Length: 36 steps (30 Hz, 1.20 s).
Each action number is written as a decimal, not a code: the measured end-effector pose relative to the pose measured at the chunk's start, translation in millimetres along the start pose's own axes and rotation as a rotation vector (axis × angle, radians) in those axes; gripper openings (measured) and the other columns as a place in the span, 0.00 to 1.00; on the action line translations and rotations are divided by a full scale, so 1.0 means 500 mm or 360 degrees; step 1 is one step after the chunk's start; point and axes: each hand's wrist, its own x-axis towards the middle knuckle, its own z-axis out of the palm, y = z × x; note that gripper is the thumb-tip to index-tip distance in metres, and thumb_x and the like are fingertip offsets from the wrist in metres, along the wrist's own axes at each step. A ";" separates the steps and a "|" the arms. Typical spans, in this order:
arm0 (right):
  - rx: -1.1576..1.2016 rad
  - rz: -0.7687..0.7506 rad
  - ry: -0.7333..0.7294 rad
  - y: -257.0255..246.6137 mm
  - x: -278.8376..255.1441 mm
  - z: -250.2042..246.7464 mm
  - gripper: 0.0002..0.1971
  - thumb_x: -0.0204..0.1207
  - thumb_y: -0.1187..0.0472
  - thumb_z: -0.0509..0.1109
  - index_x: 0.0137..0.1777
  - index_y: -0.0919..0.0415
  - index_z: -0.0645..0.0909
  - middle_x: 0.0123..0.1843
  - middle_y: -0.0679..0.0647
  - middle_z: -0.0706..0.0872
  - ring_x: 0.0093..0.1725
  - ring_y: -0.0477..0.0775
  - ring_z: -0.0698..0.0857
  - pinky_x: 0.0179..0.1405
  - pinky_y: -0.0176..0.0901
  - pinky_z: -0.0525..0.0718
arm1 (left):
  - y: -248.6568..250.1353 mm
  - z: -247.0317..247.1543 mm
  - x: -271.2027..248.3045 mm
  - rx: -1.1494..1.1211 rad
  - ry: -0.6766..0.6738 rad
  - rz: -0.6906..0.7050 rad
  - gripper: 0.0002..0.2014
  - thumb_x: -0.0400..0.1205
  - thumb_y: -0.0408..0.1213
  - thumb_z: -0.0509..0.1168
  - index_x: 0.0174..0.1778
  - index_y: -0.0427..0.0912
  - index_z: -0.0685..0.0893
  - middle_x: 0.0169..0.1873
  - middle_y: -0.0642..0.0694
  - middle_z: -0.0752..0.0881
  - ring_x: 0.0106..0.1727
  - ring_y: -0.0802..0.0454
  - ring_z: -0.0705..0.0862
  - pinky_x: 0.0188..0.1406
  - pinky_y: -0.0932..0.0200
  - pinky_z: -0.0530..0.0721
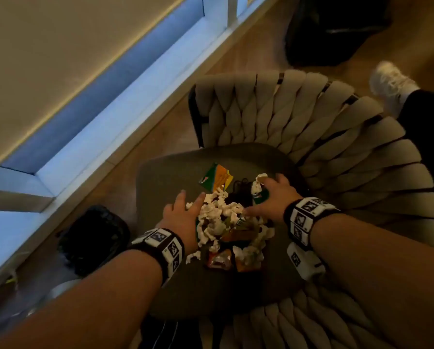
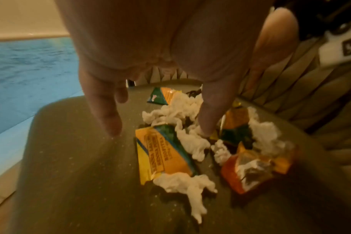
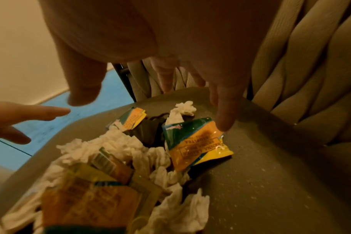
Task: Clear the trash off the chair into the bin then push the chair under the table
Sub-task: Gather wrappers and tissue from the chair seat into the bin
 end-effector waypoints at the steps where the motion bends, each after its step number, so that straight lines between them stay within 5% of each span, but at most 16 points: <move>1: -0.0030 -0.0037 -0.0022 -0.003 0.014 0.005 0.61 0.49 0.27 0.79 0.83 0.38 0.54 0.88 0.53 0.42 0.84 0.68 0.53 0.79 0.66 0.66 | 0.001 0.005 0.017 0.0021 -0.0053 0.0026 0.58 0.69 0.45 0.78 0.76 0.75 0.35 0.83 0.50 0.38 0.82 0.33 0.52 0.70 0.36 0.74; 5: -0.0162 -0.0048 -0.0130 -0.022 0.038 0.050 0.66 0.44 0.26 0.79 0.84 0.37 0.51 0.88 0.51 0.40 0.85 0.67 0.47 0.79 0.67 0.60 | -0.016 0.045 0.069 0.0071 -0.0188 0.0078 0.53 0.72 0.42 0.76 0.79 0.73 0.43 0.83 0.48 0.47 0.80 0.34 0.57 0.69 0.37 0.76; 9: -0.0357 -0.0066 -0.0231 -0.038 0.037 0.110 0.71 0.37 0.26 0.80 0.83 0.38 0.50 0.87 0.53 0.47 0.84 0.65 0.49 0.78 0.67 0.64 | -0.041 0.066 0.089 0.0008 -0.0018 0.0182 0.27 0.79 0.43 0.66 0.73 0.62 0.66 0.74 0.46 0.62 0.71 0.41 0.68 0.65 0.43 0.80; 13: -0.0472 -0.0116 -0.0206 -0.054 0.029 0.158 0.64 0.49 0.37 0.85 0.82 0.35 0.48 0.85 0.54 0.50 0.82 0.65 0.55 0.75 0.65 0.72 | -0.063 0.066 0.093 -0.0184 0.0016 0.0220 0.13 0.81 0.38 0.61 0.60 0.55 0.78 0.64 0.46 0.70 0.61 0.44 0.75 0.61 0.47 0.81; 18: -0.0324 -0.0133 -0.0096 -0.068 0.031 0.168 0.34 0.68 0.43 0.74 0.74 0.43 0.69 0.75 0.55 0.67 0.73 0.64 0.70 0.69 0.58 0.78 | -0.080 0.054 0.092 -0.0593 0.0094 0.0205 0.11 0.80 0.38 0.66 0.56 0.55 0.80 0.58 0.51 0.71 0.48 0.56 0.78 0.51 0.60 0.81; 22: -0.0315 -0.0144 -0.0073 -0.088 0.026 0.166 0.20 0.74 0.53 0.70 0.67 0.47 0.77 0.67 0.54 0.74 0.66 0.61 0.79 0.67 0.57 0.79 | -0.096 0.047 0.086 -0.0815 0.0139 0.0195 0.10 0.80 0.39 0.68 0.55 0.55 0.80 0.55 0.54 0.71 0.43 0.61 0.76 0.48 0.65 0.76; 25: -0.0245 -0.0124 -0.0076 -0.096 0.020 0.163 0.15 0.75 0.59 0.68 0.62 0.47 0.80 0.64 0.54 0.81 0.64 0.59 0.81 0.66 0.58 0.80 | -0.114 0.043 0.083 -0.0953 0.0155 0.0168 0.11 0.79 0.39 0.69 0.55 0.56 0.81 0.56 0.54 0.74 0.45 0.61 0.77 0.47 0.66 0.77; 30: 0.0001 -0.0012 -0.0096 -0.098 -0.005 0.132 0.21 0.75 0.61 0.71 0.68 0.48 0.79 0.61 0.52 0.82 0.59 0.56 0.84 0.57 0.51 0.86 | -0.167 0.024 0.061 -0.1287 0.0263 0.0085 0.09 0.77 0.39 0.71 0.46 0.58 0.81 0.51 0.55 0.80 0.47 0.58 0.82 0.43 0.61 0.84; 36: 0.0422 -0.0010 -0.0004 -0.092 -0.047 0.068 0.14 0.73 0.63 0.74 0.53 0.44 0.80 0.48 0.50 0.85 0.46 0.53 0.87 0.41 0.47 0.88 | -0.219 0.015 0.031 -0.1437 0.0287 0.0018 0.09 0.76 0.36 0.73 0.47 0.54 0.82 0.44 0.52 0.86 0.41 0.57 0.86 0.33 0.66 0.80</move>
